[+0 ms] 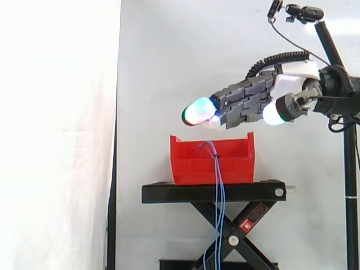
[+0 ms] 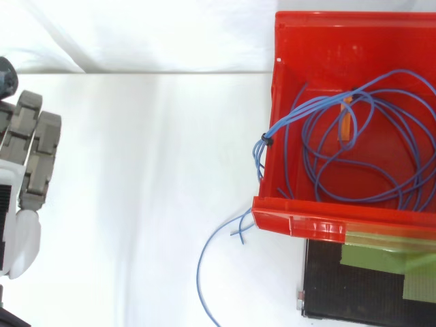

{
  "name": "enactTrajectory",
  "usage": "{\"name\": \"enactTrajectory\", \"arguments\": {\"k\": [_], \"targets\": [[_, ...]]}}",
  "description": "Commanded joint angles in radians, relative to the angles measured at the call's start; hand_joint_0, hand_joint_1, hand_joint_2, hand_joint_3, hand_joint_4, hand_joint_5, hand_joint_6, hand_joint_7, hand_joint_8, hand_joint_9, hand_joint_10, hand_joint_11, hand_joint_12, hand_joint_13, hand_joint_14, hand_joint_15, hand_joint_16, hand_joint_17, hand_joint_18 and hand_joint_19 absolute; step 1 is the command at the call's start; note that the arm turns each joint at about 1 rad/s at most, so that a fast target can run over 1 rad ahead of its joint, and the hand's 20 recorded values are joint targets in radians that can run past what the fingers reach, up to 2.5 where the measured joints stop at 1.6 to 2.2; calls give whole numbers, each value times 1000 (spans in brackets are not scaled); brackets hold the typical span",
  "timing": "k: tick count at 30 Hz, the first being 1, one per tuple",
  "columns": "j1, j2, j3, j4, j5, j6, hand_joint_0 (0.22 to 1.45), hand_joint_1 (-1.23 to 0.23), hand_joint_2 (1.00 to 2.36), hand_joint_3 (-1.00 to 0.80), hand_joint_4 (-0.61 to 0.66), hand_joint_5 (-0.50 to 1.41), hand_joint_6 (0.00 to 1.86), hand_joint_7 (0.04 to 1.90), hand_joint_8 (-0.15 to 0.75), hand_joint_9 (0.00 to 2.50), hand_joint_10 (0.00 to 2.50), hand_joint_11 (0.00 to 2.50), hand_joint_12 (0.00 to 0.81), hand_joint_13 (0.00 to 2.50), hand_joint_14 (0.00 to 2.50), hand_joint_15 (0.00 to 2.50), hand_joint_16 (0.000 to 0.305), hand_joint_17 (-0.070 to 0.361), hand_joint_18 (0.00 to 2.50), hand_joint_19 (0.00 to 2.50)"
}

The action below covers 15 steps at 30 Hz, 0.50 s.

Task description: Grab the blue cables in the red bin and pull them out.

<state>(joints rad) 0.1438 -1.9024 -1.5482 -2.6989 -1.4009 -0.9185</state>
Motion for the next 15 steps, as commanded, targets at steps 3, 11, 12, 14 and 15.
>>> {"name": "enactTrajectory", "arguments": {"k": [3,11,12,14,15], "targets": [[-3,0,0,1,2,-35,761,-859,1000,-1000,185,444,10,271,225,678,12,294,291,427,7,190,36,80,286,351],[-7,-1,0,136,-73,-609,762,-852,1000,-1000,178,423,9,258,224,676,14,292,292,429,7,186,36,81,294,361],[-7,-3,0,156,-93,-708,761,-853,1000,-1000,174,421,9,256,225,677,11,289,292,429,7,182,36,81,294,361],[-7,-24,0,179,-116,-813,761,-853,1000,-1000,175,421,9,256,223,677,12,293,292,428,8,193,36,81,295,361],[-3,-41,0,191,-130,-863,761,-853,1000,-1000,175,420,9,257,224,677,11,289,292,429,7,186,36,81,295,361]]}}
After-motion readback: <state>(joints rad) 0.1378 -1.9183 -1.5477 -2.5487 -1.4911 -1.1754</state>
